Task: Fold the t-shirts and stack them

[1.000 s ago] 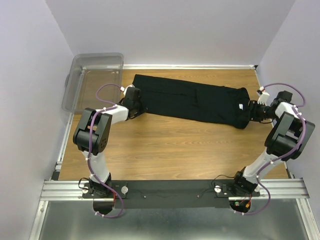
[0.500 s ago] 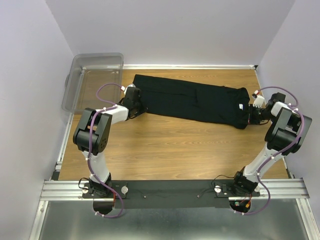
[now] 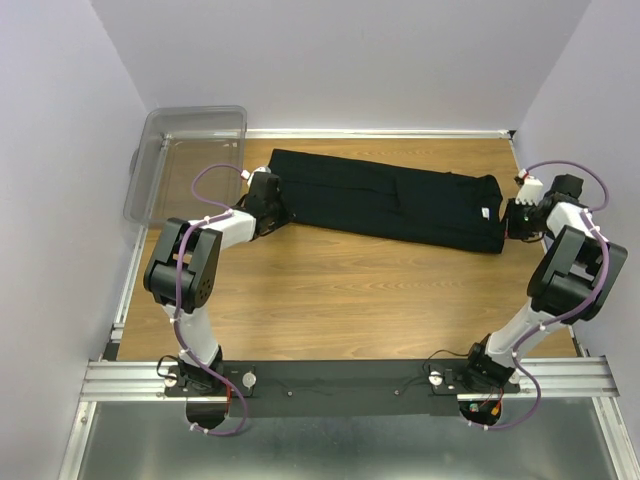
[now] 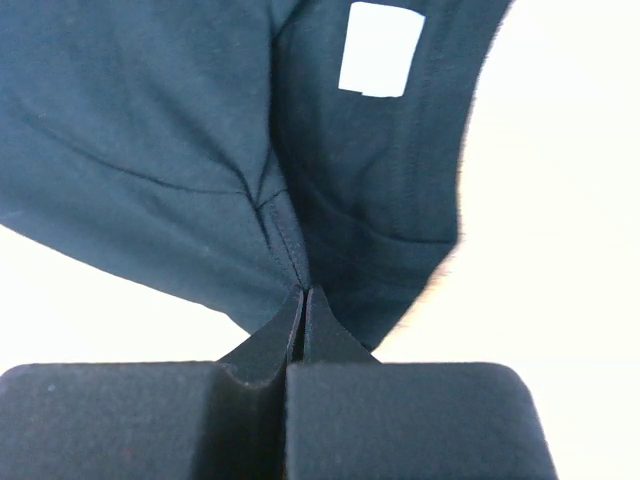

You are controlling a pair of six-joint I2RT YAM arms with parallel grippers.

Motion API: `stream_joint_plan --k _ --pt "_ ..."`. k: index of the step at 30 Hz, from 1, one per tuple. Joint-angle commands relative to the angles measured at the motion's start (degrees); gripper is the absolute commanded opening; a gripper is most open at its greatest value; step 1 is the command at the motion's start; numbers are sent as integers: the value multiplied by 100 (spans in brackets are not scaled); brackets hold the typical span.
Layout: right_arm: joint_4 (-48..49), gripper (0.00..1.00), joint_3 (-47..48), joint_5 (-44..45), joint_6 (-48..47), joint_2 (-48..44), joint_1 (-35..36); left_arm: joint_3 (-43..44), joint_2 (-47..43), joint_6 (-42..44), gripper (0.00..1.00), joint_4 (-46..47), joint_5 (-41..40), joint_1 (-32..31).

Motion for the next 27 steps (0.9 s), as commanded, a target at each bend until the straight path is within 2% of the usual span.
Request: stream_joint_plan --k 1,7,9,11,12,14,17,18,19,22,24,27 --pt "283 1 151 598 -13 67 8 -24 -196 118 0 -10 -71 73" --pt "379 1 195 906 -180 226 8 -42 -178 144 0 -10 -71 81" --pt "362 10 221 906 -181 304 8 -33 -178 179 0 -10 -45 81" --pt "362 24 186 932 -163 296 8 -33 -178 258 0 16 25 81" --pt "362 36 160 950 -180 235 8 -51 -187 302 0 68 148 81" --pt "380 43 116 1020 -172 147 8 -120 -265 390 0 164 358 81" --pt "397 45 116 1108 -128 -116 8 -348 -503 513 1 577 797 81" --pt "397 45 116 1134 -119 -186 8 -428 -590 557 5 718 921 81" --pt "397 46 116 1108 -110 -257 8 -481 -678 575 18 928 992 81" --pt "388 52 55 810 39 -398 8 -727 -1100 680 34 1219 1308 73" --pt "380 55 -68 303 118 -416 8 -928 -1478 724 48 1588 1554 47" --pt "318 56 -200 -568 14 -512 34 -1070 -2014 978 54 1870 1784 29"
